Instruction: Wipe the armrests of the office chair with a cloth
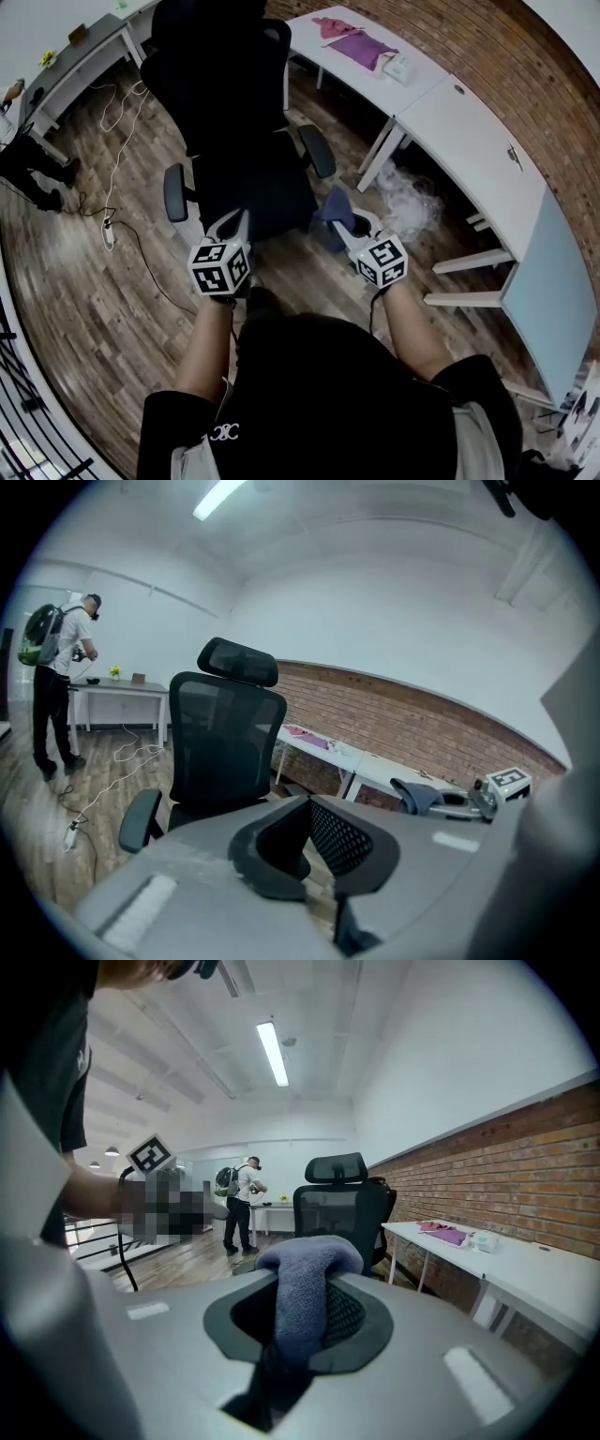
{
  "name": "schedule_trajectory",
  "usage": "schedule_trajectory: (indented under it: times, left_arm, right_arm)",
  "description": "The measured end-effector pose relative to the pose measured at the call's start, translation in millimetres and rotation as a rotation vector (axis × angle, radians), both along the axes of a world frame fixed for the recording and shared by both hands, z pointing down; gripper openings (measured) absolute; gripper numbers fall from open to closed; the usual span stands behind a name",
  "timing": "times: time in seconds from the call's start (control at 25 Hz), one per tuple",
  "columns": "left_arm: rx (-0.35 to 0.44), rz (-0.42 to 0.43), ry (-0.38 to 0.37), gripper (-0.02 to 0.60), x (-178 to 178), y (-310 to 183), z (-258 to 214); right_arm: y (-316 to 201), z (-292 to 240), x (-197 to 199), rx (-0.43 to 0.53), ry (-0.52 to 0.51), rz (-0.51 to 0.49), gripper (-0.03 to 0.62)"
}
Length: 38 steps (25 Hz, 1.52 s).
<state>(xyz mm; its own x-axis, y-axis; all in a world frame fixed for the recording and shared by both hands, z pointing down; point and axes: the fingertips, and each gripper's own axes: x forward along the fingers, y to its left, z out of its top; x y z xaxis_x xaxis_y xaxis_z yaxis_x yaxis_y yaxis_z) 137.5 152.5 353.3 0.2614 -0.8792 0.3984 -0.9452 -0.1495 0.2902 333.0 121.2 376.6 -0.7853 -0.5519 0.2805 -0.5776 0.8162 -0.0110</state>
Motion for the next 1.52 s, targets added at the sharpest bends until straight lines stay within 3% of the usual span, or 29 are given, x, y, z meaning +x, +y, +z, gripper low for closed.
schedule_trajectory:
  times: [0.28, 0.4, 0.88, 1.2, 1.36, 1.52]
  left_arm:
    - [-0.030, -0.159, 0.029, 0.005, 34, 96, -2]
    - [-0.033, -0.177, -0.008, 0.005, 41, 134, -6]
    - [0.012, -0.130, -0.030, 0.005, 40, 231, -16]
    - [0.011, -0.140, 0.014, 0.005, 12, 326, 1]
    - [0.024, -0.107, 0.033, 0.005, 18, 370, 5]
    - [0.016, -0.125, 0.083, 0.005, 13, 398, 9]
  right_arm:
    - [73, -13, 44, -0.009, -0.058, -0.075, 0.072]
    - [103, -15, 49, -0.016, -0.065, -0.109, 0.072]
    - [195, -23, 44, -0.007, -0.060, -0.084, 0.072]
    - [293, -47, 22, 0.060, -0.083, -0.064, 0.072]
    - [341, -52, 22, 0.051, -0.066, -0.028, 0.072]
    - [375, -52, 17, 0.030, -0.044, -0.012, 0.072]
